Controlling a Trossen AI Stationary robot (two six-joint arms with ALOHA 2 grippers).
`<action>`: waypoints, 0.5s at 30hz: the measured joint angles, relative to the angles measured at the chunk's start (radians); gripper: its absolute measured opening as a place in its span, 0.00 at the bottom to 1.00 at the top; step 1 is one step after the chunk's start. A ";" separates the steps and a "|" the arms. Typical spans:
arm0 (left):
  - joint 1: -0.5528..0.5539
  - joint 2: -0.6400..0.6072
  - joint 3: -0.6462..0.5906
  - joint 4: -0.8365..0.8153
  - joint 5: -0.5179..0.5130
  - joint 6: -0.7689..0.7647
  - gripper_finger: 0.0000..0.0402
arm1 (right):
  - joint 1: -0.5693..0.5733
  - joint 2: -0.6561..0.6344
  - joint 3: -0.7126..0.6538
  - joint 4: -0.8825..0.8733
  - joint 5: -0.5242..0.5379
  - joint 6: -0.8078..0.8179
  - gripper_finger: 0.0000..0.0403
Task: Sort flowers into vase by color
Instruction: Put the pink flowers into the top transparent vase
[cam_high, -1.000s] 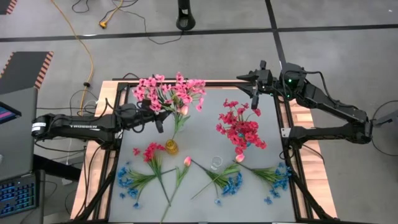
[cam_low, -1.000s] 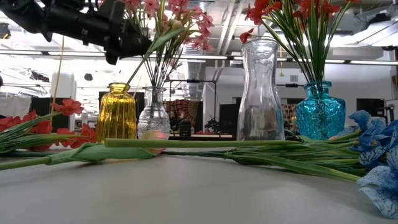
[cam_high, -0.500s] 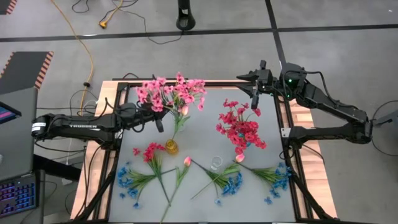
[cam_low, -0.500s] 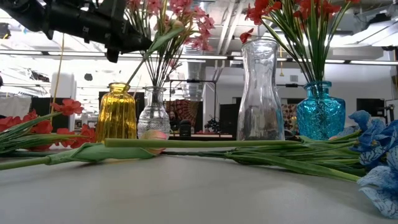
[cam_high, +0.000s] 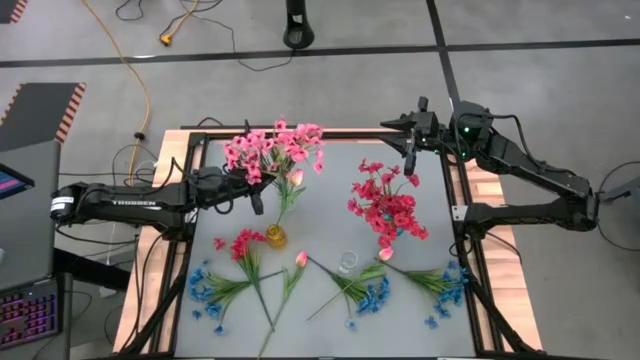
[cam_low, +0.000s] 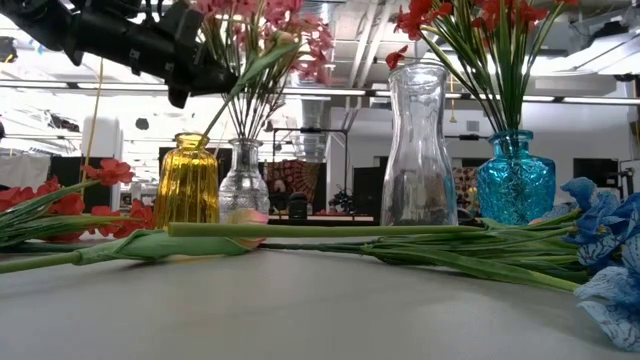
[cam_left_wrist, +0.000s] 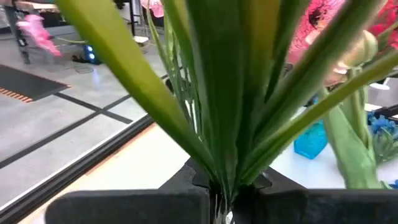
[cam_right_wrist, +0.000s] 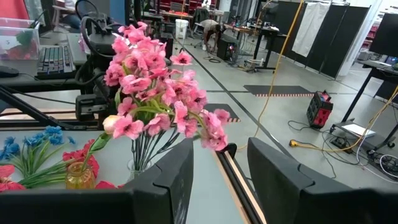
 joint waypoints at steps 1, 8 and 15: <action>0.000 0.000 0.000 0.000 -0.007 0.000 0.04 | 0.000 0.000 0.000 0.000 0.000 0.000 0.44; 0.000 -0.001 0.000 0.001 -0.037 0.000 0.19 | 0.000 0.000 0.000 0.005 0.000 0.000 0.44; 0.000 -0.094 0.000 -0.072 -0.036 0.012 0.40 | 0.000 -0.014 0.001 0.070 0.000 0.000 0.44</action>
